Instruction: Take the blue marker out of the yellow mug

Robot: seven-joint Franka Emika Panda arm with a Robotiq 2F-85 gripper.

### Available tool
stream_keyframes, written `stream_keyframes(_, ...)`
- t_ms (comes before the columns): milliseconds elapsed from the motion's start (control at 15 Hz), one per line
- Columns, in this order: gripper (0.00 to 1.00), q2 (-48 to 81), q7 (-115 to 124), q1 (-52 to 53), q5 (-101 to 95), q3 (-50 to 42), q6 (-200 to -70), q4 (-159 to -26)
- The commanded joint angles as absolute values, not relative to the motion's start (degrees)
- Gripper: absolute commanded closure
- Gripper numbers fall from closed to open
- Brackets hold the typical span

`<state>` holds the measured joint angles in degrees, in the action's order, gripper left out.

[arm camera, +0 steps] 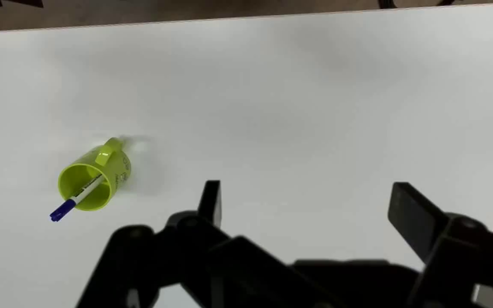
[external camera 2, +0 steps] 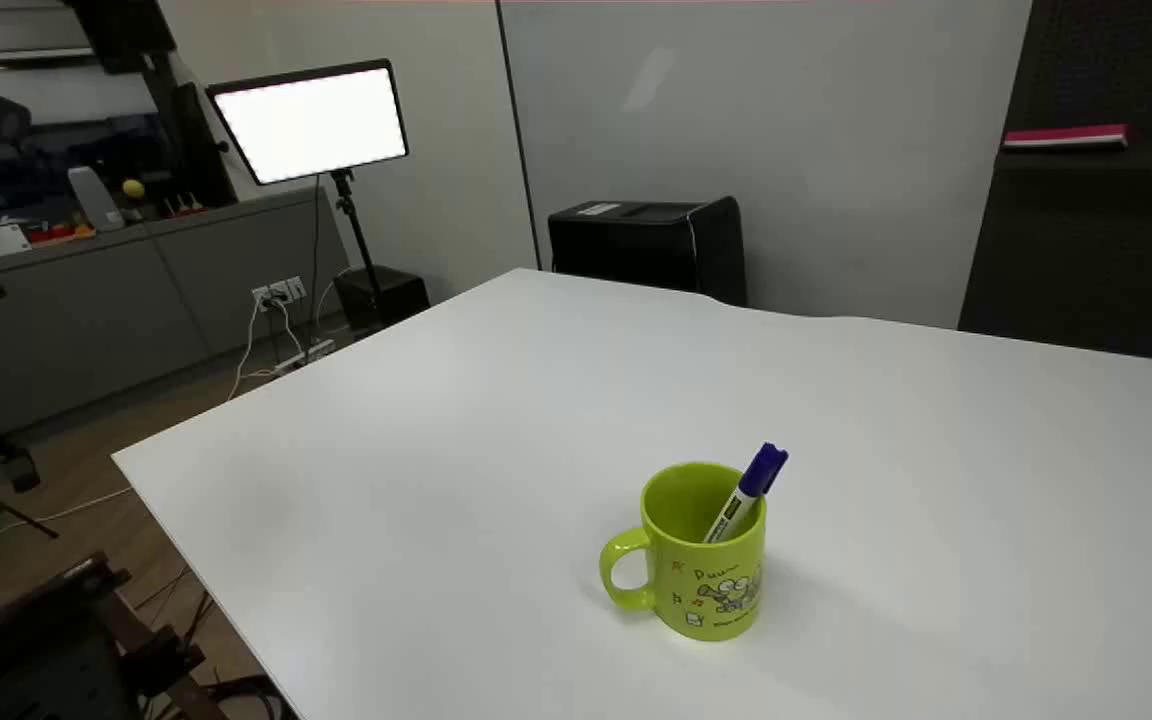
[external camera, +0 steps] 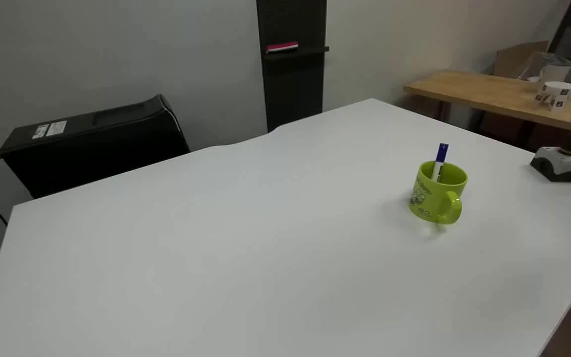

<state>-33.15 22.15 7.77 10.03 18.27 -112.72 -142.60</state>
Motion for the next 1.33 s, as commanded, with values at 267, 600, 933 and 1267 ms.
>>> stream_keyframes(267,0.0,-33.1,22.5,8.5,9.6,17.6,-112.7,-142.5)
stream_keyframes(600,0.0,-33.1,22.5,8.5,9.6,17.6,-112.7,-142.5)
stream_keyframes(933,0.0,-32.8,22.7,8.3,9.6,17.5,-112.8,-142.7)
stream_keyframes(1267,0.0,-29.9,22.3,5.1,10.6,12.3,-112.0,-146.0)
